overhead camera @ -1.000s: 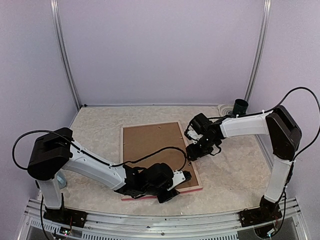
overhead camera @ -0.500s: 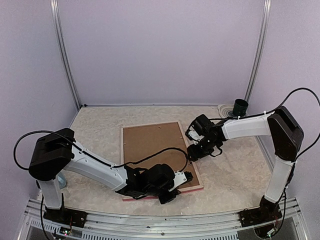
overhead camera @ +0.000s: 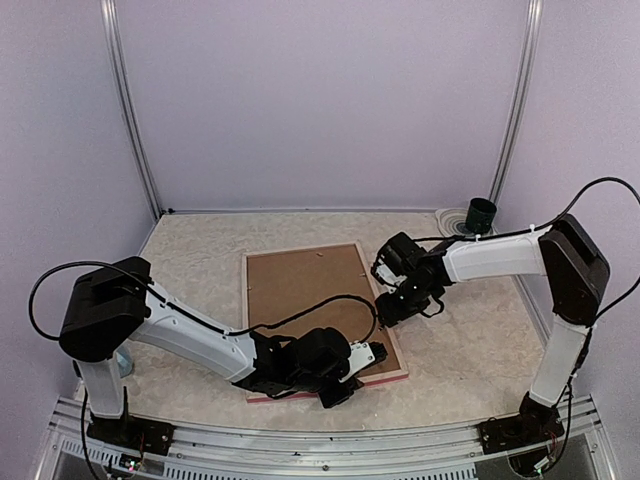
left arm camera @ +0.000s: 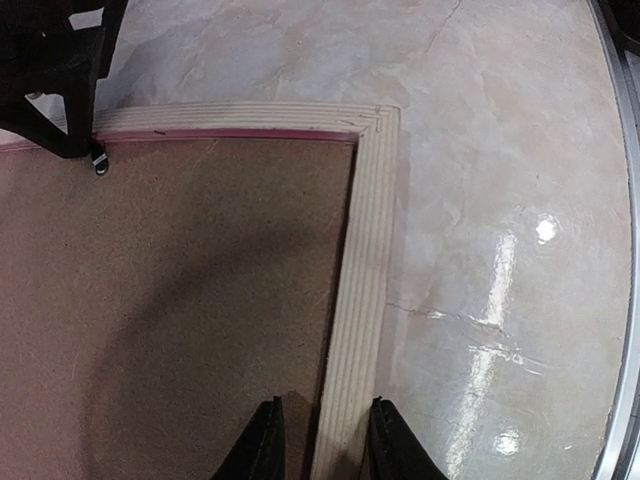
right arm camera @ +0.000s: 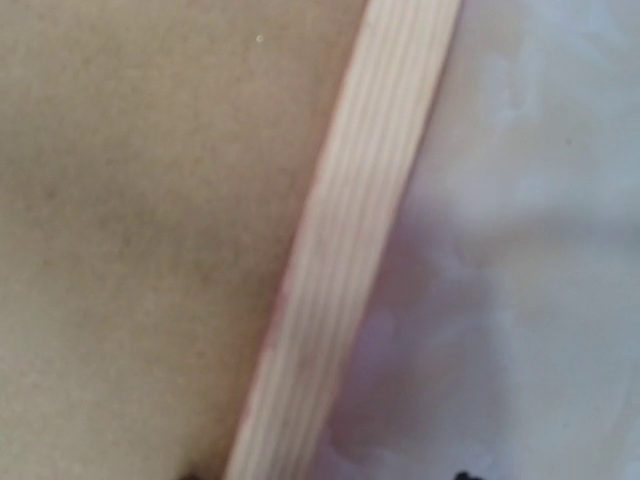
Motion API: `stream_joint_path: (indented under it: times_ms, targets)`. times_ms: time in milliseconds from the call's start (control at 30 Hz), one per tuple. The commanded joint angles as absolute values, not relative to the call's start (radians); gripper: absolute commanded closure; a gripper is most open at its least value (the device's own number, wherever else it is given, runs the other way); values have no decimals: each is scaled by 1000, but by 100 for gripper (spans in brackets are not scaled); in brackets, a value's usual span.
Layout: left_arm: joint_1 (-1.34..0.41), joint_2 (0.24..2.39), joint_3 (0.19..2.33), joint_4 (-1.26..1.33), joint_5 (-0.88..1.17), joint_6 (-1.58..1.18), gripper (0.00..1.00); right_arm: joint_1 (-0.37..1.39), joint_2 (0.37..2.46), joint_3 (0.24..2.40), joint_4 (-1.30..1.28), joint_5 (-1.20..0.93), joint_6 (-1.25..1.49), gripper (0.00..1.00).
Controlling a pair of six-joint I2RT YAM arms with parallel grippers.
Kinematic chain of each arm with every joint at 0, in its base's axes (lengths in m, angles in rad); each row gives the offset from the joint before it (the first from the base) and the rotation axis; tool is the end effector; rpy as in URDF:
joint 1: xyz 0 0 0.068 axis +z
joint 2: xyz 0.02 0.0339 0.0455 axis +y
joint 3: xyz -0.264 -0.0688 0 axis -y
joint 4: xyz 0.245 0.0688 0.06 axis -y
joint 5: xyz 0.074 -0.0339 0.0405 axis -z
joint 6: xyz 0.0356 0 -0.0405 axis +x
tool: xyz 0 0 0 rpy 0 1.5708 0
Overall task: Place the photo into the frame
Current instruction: Hold the photo frame at the center of the board, then press the fastener onto the backboard.
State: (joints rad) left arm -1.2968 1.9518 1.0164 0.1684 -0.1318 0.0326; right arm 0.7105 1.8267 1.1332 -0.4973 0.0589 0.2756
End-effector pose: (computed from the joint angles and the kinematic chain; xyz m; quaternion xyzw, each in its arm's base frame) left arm 0.1102 -0.3747 0.1211 0.5462 0.7387 -0.1817 0.3507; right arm 0.2699 0.2294 0.1567 -0.2063 0.9597 0.0639 0.1800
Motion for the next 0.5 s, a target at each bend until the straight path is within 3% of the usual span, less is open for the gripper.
stream_joint_path:
  times_ms: [0,467]
  targets:
    - [-1280,1984,1008,149,-145,4,71,734,1834,1100,-640,101,271,44]
    - [-1277,1977,1004,153,-154,5,72,757,1831,1100,-668,104,262,48]
